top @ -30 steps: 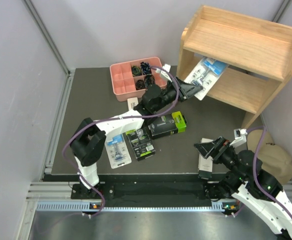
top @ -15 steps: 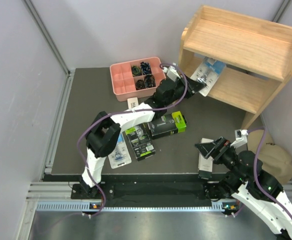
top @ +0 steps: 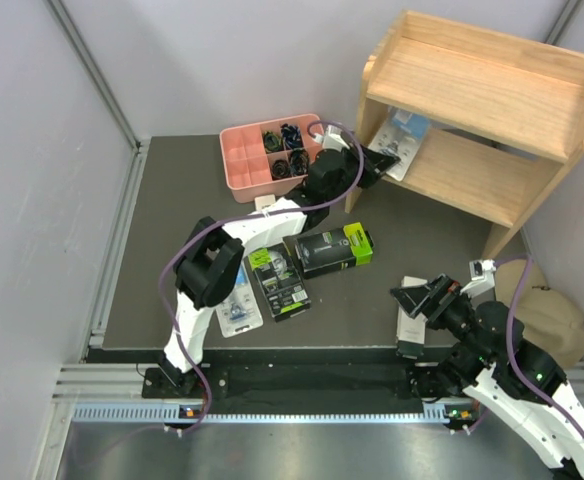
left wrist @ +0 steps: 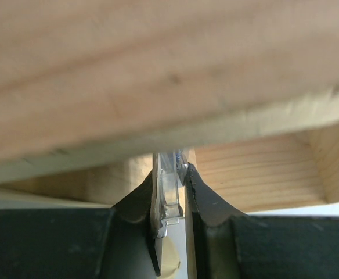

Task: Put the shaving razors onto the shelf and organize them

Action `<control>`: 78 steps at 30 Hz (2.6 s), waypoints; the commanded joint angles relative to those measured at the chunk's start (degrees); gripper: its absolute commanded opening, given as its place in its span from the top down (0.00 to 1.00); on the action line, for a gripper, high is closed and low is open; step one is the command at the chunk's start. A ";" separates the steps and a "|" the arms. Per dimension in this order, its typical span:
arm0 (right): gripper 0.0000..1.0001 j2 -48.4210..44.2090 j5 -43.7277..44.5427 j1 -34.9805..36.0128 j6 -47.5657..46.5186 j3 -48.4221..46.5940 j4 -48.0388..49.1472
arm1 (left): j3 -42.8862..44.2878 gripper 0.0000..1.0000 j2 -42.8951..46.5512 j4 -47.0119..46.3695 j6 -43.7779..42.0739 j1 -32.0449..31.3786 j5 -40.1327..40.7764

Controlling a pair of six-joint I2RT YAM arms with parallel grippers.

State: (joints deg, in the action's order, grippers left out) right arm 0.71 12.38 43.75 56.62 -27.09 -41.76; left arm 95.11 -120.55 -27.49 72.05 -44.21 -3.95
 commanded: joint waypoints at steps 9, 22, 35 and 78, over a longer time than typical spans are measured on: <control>0.01 -4.31 0.36 0.37 0.33 -1.21 -1.22 | 1.74 0.78 -0.21 -2.93 2.13 2.72 -0.27; 0.01 -6.16 0.54 0.29 0.95 -0.95 -2.80 | 4.55 0.48 0.49 4.89 -0.50 2.90 0.60; 0.01 -6.16 0.36 0.29 1.30 -0.68 -3.15 | 13.78 0.16 4.45 26.60 -15.88 2.81 3.07; 0.01 -0.89 -2.62 0.29 -0.63 -0.15 0.35 | -15.02 0.01 36.78 54.20 -30.92 11.95 11.68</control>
State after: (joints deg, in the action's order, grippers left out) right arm 0.71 11.64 43.75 57.58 -27.03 -45.32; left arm 86.08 -92.60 24.99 42.13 -33.74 3.46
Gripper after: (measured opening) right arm 0.987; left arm 0.987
